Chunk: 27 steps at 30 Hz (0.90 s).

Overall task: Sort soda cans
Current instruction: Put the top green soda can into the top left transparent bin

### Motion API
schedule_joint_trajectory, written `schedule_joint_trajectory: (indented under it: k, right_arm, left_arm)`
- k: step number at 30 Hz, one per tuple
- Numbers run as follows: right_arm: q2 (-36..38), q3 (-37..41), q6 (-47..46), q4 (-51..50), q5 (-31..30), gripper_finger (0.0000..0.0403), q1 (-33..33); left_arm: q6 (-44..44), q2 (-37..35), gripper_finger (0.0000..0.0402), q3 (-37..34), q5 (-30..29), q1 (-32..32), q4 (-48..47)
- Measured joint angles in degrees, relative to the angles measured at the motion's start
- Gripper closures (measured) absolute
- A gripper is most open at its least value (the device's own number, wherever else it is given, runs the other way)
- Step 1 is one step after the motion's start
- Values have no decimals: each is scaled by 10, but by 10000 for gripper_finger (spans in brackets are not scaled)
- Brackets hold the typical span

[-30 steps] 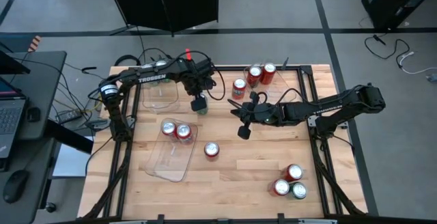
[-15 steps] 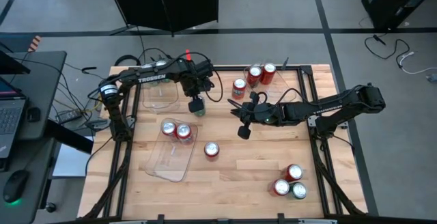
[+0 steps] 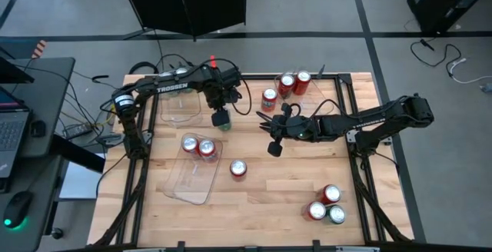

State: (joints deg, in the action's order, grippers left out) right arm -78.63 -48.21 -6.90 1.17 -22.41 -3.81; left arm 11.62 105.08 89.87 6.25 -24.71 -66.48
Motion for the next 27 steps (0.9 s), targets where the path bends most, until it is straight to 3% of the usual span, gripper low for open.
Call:
schedule_joint_trajectory:
  k: [16, 27]
  right_arm:
    - [0, 0, 4, 0, 0, 373, 0]
    - [0, 0, 11, -4, 0, 372, 0]
  left_arm:
    - [-16, 3, 164, 138, -56, 0, -100]
    - [-55, -43, 164, 152, -111, -14, -147]
